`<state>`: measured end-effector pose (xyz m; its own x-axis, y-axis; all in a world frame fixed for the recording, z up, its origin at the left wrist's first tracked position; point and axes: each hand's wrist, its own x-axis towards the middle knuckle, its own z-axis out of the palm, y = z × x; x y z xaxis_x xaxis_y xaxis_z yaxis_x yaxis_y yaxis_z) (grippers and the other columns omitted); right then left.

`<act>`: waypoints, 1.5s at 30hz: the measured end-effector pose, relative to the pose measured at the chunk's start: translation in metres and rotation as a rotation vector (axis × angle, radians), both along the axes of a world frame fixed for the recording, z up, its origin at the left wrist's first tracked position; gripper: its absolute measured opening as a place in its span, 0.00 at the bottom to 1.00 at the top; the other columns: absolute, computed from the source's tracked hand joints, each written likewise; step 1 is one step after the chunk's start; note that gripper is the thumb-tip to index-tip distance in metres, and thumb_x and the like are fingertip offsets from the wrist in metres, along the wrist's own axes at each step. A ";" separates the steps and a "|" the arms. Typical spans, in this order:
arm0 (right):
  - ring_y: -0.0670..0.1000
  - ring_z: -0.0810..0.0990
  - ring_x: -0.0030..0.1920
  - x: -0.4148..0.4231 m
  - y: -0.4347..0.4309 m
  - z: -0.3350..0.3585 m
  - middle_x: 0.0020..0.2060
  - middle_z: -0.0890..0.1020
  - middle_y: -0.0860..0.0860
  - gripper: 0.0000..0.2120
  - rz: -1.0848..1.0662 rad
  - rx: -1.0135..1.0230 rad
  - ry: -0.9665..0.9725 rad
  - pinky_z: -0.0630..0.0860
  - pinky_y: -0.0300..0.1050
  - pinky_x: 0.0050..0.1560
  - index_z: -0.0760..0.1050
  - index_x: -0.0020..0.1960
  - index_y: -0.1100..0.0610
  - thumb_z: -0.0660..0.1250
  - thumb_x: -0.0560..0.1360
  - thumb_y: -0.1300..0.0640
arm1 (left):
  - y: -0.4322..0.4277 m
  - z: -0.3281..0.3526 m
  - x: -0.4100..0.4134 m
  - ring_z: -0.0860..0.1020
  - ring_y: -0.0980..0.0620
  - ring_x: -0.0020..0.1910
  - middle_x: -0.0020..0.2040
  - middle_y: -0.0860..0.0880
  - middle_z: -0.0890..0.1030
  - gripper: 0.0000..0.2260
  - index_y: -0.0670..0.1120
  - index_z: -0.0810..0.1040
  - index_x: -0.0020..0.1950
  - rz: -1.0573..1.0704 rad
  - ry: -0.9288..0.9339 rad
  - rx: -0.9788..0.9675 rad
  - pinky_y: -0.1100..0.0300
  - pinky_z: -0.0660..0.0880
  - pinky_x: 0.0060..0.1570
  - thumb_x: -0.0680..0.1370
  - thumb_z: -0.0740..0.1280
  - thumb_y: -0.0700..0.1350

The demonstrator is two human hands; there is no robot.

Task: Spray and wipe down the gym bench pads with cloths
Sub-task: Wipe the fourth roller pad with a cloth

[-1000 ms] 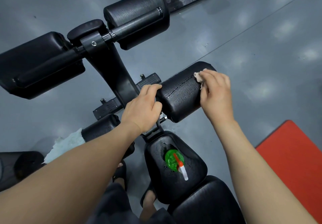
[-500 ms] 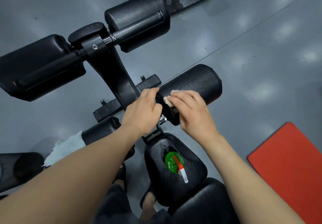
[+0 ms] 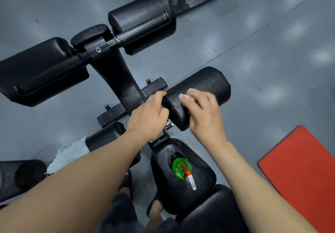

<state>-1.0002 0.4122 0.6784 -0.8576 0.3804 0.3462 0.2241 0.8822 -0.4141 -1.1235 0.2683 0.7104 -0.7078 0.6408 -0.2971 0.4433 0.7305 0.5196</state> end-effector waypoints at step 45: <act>0.62 0.77 0.62 -0.003 0.067 -0.007 0.62 0.81 0.56 0.20 -0.187 0.018 0.024 0.72 0.52 0.68 0.82 0.62 0.59 0.59 0.76 0.67 | -0.001 -0.005 0.000 0.74 0.48 0.66 0.76 0.55 0.67 0.24 0.56 0.61 0.78 -0.016 0.004 0.003 0.50 0.70 0.61 0.82 0.55 0.48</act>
<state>-1.0030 0.4793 0.6716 -0.7642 0.5258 0.3737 0.3750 0.8335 -0.4059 -1.1232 0.2668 0.7055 -0.6985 0.6532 -0.2924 0.4575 0.7217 0.5195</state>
